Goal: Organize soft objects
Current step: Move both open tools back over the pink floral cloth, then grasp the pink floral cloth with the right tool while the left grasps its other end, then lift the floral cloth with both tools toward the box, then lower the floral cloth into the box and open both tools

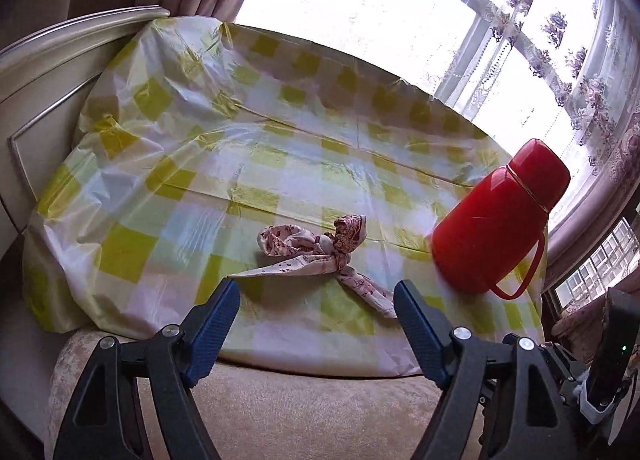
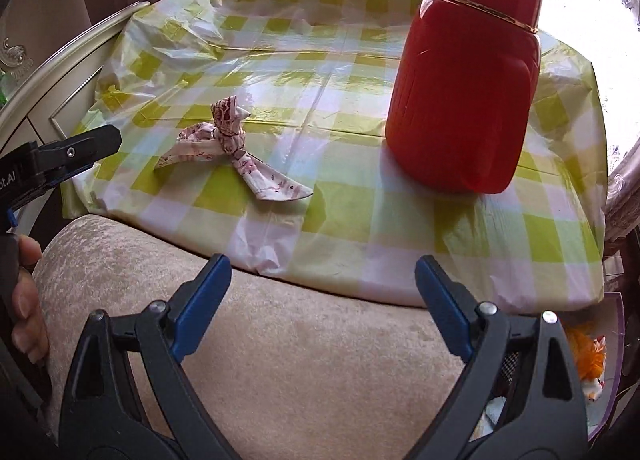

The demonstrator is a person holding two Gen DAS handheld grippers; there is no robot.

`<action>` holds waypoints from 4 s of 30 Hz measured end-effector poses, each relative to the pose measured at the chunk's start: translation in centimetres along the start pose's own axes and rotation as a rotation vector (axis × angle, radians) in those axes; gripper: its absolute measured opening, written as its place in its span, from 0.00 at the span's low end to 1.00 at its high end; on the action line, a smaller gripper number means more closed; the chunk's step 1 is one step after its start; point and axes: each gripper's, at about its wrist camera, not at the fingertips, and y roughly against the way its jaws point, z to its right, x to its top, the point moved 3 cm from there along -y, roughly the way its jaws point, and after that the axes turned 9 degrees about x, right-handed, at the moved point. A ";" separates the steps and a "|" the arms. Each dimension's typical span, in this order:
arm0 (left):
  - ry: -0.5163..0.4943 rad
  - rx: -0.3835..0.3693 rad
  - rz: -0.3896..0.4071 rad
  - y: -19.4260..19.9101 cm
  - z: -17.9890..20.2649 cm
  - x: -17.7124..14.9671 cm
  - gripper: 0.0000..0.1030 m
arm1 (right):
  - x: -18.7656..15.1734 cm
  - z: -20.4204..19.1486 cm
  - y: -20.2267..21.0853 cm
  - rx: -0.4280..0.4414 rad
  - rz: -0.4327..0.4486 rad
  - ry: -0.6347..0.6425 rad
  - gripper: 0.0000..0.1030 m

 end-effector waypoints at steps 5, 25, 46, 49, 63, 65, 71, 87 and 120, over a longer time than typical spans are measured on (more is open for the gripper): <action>0.099 0.005 -0.060 -2.8 -2.3 1.3 0.76 | 1.9 -0.4 -2.5 0.031 -0.021 -0.004 0.91; 0.391 -0.153 -0.258 -11.9 -5.6 3.6 0.52 | 8.8 -2.1 -9.5 0.266 0.005 -0.079 0.91; 0.343 -0.196 -0.317 -14.9 -3.9 3.2 0.17 | 10.4 -2.8 -15.1 0.388 -0.041 -0.221 0.43; 0.314 -0.189 -0.311 -14.8 -3.5 3.0 0.08 | 10.2 -2.7 -15.0 0.386 -0.032 -0.221 0.34; 0.167 -0.146 -0.176 -10.8 -1.5 3.3 0.05 | 9.3 -2.2 -12.1 0.385 0.031 -0.232 0.30; 0.142 -0.139 -0.158 -10.0 -1.1 3.2 0.05 | 9.1 -2.2 -11.4 0.383 0.039 -0.226 0.30; 0.090 -0.144 -0.123 -7.7 0.5 2.3 0.05 | 7.9 -1.8 -9.4 0.382 0.063 -0.233 0.30; -0.016 -0.199 -0.132 -3.8 6.0 -1.7 0.05 | 3.2 2.2 -3.5 0.344 0.105 -0.306 0.30; -0.319 -0.503 -0.307 -2.8 27.5 -10.2 0.05 | -6.6 17.3 10.8 -0.013 0.199 -0.476 0.30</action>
